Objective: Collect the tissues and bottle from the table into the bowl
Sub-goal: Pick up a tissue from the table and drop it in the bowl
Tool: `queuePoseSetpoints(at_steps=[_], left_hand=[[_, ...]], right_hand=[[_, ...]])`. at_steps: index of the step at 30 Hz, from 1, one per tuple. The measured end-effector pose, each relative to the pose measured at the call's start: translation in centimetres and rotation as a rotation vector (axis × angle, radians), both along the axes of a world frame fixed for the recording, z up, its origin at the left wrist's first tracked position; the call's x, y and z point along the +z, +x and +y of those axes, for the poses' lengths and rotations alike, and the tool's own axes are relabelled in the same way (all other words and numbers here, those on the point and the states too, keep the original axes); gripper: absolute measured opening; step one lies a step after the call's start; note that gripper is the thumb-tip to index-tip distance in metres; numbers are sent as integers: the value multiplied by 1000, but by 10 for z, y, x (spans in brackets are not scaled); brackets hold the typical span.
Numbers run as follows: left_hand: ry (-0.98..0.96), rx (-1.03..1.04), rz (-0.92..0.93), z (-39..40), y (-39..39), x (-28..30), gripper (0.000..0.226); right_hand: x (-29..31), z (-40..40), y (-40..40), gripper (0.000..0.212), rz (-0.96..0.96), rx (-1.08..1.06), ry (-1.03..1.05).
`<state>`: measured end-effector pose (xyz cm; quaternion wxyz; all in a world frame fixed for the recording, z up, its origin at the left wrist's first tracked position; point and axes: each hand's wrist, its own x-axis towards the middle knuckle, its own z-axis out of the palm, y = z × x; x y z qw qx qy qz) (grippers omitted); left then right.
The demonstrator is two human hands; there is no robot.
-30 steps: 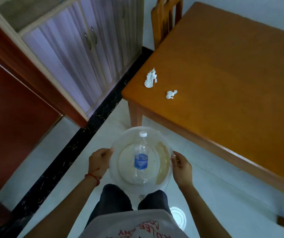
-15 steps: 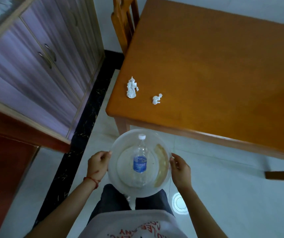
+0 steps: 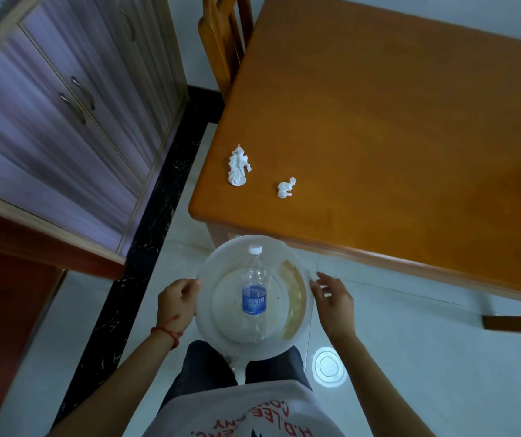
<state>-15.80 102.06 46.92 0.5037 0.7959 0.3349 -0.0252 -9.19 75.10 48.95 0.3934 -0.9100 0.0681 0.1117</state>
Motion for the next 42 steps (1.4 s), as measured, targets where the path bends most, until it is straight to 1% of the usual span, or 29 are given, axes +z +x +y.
queuePoseSetpoints(at_steps=[3,5,8,12,13,16,18,20,24,26,30,33,35,40,42], left_hand=[[-12,29,0,2,2,-2,37],[-4,38,2,4,2,-4,36],[19,46,-1,5,1,-4,49],[16,65,-7,2,1,0,64],[17,66,-2,1,1,1,64],[22,75,18,-1,2,1,51],[16,85,34,-1,2,-1,36],[14,83,40,-1,1,-3,25],[11,84,47,-2,0,-5,24],[19,81,53,-2,0,-6,26],[26,92,60,-3,0,-7,28],[27,106,65,-2,-2,-8,31],[11,119,59,-2,-4,-8,33],[-35,158,21,-1,-8,-7,38],[-57,184,24,1,-9,-7,37]], right_hand=[[10,6,30,30,-146,14,-6],[17,16,59,33,-215,39,-20],[24,41,103,40,-285,103,-43],[22,73,149,41,-318,234,-105],[19,78,156,42,-312,263,-122],[4,85,171,44,-266,368,-190],[-3,85,174,42,-275,430,-233],[-8,85,172,38,-324,449,-248],[-9,83,165,30,-407,408,-231],[-6,84,159,27,-396,373,-171],[6,88,129,23,-360,302,16],[13,90,90,26,-293,305,142],[10,89,63,28,-234,331,185],[-13,85,26,33,-104,429,106],[-13,85,23,42,-82,478,67]])
